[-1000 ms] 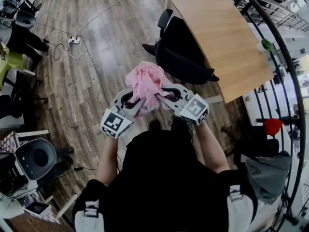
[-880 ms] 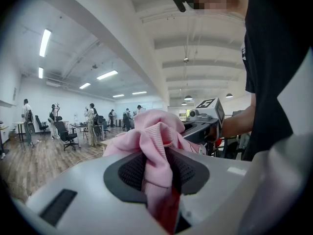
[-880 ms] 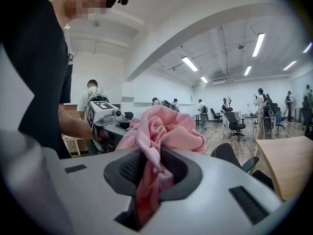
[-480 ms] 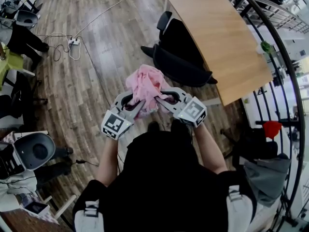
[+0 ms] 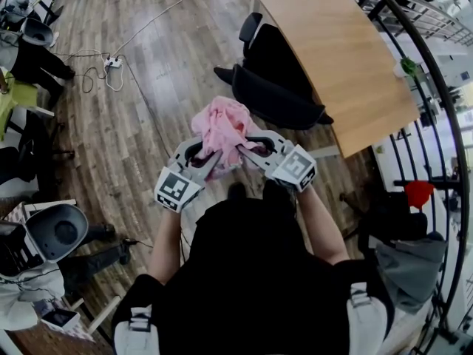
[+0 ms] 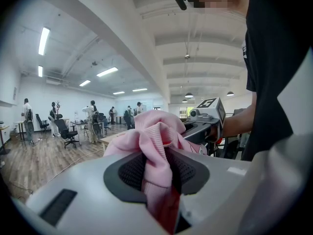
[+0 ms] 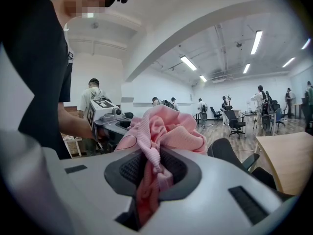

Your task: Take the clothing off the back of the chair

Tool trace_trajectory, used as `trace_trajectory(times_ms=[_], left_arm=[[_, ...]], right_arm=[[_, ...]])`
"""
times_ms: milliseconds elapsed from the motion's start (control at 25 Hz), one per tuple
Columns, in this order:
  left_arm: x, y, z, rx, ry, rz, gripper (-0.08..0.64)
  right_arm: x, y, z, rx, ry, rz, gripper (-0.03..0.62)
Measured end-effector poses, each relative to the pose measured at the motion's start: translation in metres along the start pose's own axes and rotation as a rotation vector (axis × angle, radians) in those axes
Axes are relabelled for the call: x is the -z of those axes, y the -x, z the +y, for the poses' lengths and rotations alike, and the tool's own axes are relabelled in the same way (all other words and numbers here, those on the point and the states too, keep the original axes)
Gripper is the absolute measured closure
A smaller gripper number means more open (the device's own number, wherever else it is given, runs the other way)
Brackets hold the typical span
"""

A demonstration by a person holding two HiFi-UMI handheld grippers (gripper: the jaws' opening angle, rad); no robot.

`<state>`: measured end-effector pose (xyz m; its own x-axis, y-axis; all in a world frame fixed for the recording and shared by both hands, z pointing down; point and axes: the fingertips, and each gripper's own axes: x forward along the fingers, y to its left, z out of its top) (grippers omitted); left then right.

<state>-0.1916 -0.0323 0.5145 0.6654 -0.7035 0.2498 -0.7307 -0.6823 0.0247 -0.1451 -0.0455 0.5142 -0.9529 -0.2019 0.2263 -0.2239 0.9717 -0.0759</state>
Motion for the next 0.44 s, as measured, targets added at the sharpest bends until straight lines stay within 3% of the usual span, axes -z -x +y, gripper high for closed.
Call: trace_trajectory(times_ms=[440], left_arm=[[-0.0020,0.0021,-0.0024,0.009,0.005,0.002,0.449]], right_arm=[[-0.0037,0.0016,0.0029,0.010,0.000,0.002,0.540]])
